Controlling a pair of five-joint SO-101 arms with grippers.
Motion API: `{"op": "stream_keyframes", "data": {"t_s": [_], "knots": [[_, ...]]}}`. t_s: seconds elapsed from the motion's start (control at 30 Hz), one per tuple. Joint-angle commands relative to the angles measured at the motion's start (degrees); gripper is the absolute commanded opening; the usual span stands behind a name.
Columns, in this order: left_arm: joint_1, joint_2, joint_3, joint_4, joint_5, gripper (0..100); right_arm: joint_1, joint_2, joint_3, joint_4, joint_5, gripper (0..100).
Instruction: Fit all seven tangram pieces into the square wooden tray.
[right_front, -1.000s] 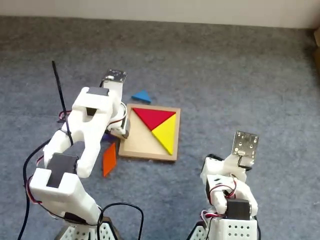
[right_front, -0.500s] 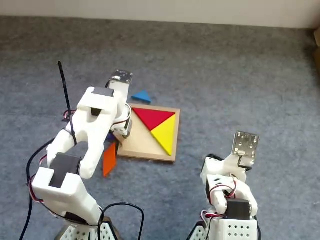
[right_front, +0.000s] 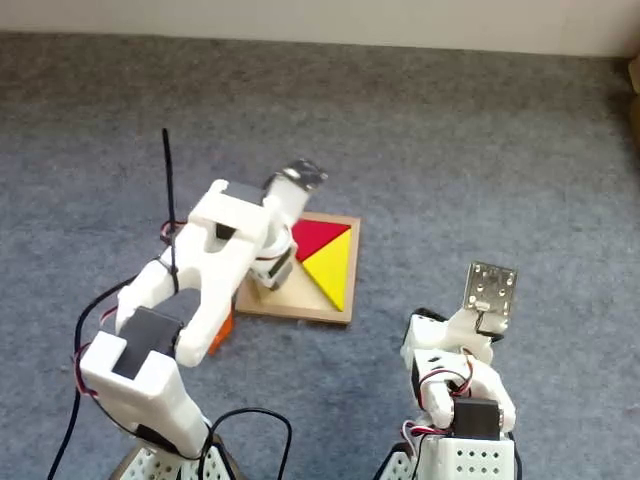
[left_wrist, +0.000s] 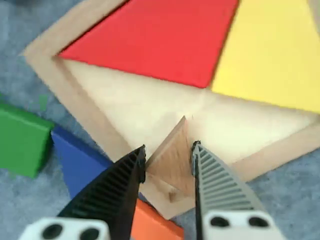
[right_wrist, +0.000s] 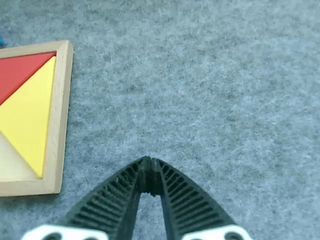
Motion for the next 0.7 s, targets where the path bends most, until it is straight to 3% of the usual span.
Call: {"op": "stream_keyframes", "data": {"t_s": [0.0,0.43,0.67], "knots": [[4.1,-0.4,-4.5,1.4,-7.9,12,0.8,0.0,8.2,0.0,0.5,0.5],[9.5,0.2,-14.9,19.0,-37.9,12,0.8,-0.2,8.2,0.0,0.5,0.5],[11.3,0.3,-14.6,19.0,-43.1,12,0.8,-0.3,8.2,0.0,0.5,0.5]]}}
